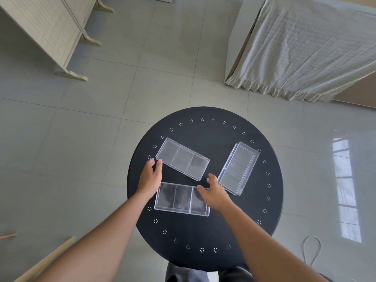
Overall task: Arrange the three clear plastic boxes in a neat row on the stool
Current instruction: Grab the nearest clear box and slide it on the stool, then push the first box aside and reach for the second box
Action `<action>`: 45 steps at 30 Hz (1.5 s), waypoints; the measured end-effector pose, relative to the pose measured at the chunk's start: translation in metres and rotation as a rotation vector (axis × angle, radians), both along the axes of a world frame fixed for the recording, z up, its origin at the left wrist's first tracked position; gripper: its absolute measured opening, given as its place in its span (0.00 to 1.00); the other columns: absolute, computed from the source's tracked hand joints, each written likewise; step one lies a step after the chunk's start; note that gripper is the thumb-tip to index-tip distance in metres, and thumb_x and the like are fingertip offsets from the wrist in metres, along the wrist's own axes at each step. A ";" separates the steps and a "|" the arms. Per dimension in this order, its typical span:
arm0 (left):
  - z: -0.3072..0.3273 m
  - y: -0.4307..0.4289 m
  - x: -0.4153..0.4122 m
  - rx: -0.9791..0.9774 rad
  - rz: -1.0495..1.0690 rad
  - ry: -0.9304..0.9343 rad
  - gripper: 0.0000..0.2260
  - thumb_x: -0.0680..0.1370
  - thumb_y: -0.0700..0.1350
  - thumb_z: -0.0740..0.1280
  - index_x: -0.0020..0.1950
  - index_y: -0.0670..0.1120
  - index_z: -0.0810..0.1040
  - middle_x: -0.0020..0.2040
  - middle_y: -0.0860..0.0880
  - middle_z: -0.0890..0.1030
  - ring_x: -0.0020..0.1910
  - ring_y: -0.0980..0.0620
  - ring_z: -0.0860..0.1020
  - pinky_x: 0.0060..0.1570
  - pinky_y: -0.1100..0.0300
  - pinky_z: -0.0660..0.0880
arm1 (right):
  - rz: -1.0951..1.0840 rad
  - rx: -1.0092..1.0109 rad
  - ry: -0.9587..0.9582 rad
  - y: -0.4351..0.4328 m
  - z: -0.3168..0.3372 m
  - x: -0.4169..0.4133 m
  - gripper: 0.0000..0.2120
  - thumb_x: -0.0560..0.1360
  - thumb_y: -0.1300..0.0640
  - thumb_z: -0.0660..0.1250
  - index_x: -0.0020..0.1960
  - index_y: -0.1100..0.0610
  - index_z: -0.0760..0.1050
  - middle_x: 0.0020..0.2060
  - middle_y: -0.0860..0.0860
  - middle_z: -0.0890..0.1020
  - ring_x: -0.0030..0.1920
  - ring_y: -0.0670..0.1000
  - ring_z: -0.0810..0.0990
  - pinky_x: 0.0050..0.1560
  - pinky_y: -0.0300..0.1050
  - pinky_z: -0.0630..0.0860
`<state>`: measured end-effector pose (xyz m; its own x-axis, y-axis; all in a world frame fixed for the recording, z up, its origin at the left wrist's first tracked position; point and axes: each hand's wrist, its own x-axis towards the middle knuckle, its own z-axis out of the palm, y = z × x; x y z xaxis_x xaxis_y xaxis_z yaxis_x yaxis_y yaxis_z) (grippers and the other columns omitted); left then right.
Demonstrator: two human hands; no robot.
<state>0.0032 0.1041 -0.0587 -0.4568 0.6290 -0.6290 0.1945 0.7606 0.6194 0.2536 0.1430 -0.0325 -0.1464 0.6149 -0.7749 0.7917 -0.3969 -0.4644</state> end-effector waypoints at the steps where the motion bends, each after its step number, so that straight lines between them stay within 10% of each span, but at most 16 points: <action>1: 0.001 0.008 0.000 0.003 0.003 -0.019 0.31 0.86 0.64 0.56 0.82 0.45 0.67 0.81 0.46 0.74 0.79 0.43 0.72 0.78 0.42 0.67 | -0.003 0.004 -0.001 0.003 -0.003 -0.003 0.40 0.82 0.45 0.65 0.86 0.56 0.50 0.84 0.52 0.64 0.79 0.57 0.69 0.69 0.48 0.71; 4: -0.003 0.022 -0.003 0.031 0.002 -0.049 0.32 0.86 0.63 0.57 0.86 0.48 0.61 0.86 0.48 0.67 0.84 0.45 0.65 0.81 0.44 0.62 | -0.016 -0.010 -0.004 0.011 -0.006 -0.011 0.42 0.82 0.45 0.66 0.86 0.56 0.48 0.84 0.51 0.64 0.78 0.56 0.70 0.67 0.47 0.71; 10: -0.008 0.021 -0.009 0.061 -0.078 -0.039 0.31 0.83 0.57 0.70 0.84 0.50 0.66 0.81 0.54 0.70 0.80 0.52 0.69 0.78 0.51 0.66 | -0.076 -0.046 0.054 0.014 -0.001 -0.021 0.38 0.81 0.48 0.67 0.85 0.52 0.52 0.76 0.44 0.74 0.44 0.41 0.80 0.46 0.41 0.80; 14: -0.015 0.008 -0.021 0.105 -0.223 0.084 0.36 0.77 0.47 0.80 0.82 0.51 0.69 0.74 0.52 0.73 0.75 0.50 0.70 0.75 0.50 0.70 | -0.156 0.022 0.091 0.012 0.006 -0.021 0.35 0.81 0.49 0.69 0.82 0.50 0.56 0.68 0.42 0.80 0.45 0.45 0.86 0.50 0.50 0.86; 18: -0.013 0.009 -0.028 0.216 -0.244 0.258 0.29 0.77 0.39 0.80 0.76 0.50 0.77 0.65 0.49 0.77 0.66 0.45 0.74 0.69 0.48 0.75 | -0.128 0.178 0.085 0.011 0.019 -0.020 0.33 0.81 0.47 0.68 0.81 0.46 0.56 0.71 0.37 0.74 0.60 0.46 0.79 0.46 0.36 0.76; 22: -0.006 0.018 -0.034 0.319 -0.218 0.357 0.17 0.78 0.44 0.79 0.67 0.46 0.85 0.54 0.48 0.78 0.57 0.48 0.75 0.61 0.51 0.76 | -0.179 0.287 0.100 0.010 0.022 -0.019 0.32 0.80 0.46 0.68 0.80 0.45 0.59 0.73 0.41 0.73 0.73 0.49 0.71 0.68 0.52 0.74; 26: 0.001 0.020 -0.036 0.286 -0.137 0.301 0.12 0.81 0.55 0.75 0.56 0.47 0.88 0.50 0.49 0.80 0.48 0.53 0.77 0.51 0.64 0.72 | -0.212 0.297 0.120 0.016 0.022 -0.021 0.31 0.81 0.46 0.68 0.81 0.47 0.60 0.76 0.43 0.72 0.75 0.45 0.69 0.69 0.48 0.71; 29: 0.000 0.014 -0.036 0.246 -0.085 0.266 0.16 0.82 0.57 0.72 0.55 0.45 0.88 0.49 0.50 0.81 0.45 0.58 0.79 0.52 0.57 0.78 | -0.175 0.259 0.137 0.019 0.018 -0.017 0.31 0.82 0.47 0.68 0.81 0.47 0.59 0.77 0.44 0.70 0.75 0.48 0.70 0.69 0.48 0.72; 34: 0.000 0.013 -0.034 0.090 -0.094 0.095 0.24 0.83 0.65 0.65 0.64 0.47 0.86 0.61 0.47 0.83 0.55 0.58 0.82 0.59 0.59 0.76 | -0.087 0.190 0.141 0.031 0.013 -0.015 0.33 0.82 0.47 0.67 0.83 0.47 0.57 0.78 0.43 0.69 0.76 0.49 0.71 0.71 0.52 0.74; 39: 0.015 0.018 -0.022 0.039 -0.072 -0.059 0.24 0.87 0.59 0.63 0.79 0.47 0.76 0.74 0.52 0.79 0.75 0.51 0.76 0.68 0.57 0.68 | -0.092 0.099 0.167 0.047 0.010 -0.013 0.32 0.82 0.49 0.65 0.82 0.47 0.58 0.77 0.41 0.72 0.67 0.47 0.79 0.49 0.38 0.74; 45: 0.021 0.023 -0.009 0.086 -0.055 0.044 0.24 0.86 0.54 0.63 0.81 0.48 0.72 0.79 0.48 0.75 0.78 0.47 0.74 0.76 0.48 0.70 | -0.078 0.112 0.187 0.075 0.013 0.003 0.33 0.82 0.49 0.66 0.84 0.48 0.58 0.80 0.47 0.69 0.76 0.51 0.73 0.71 0.51 0.73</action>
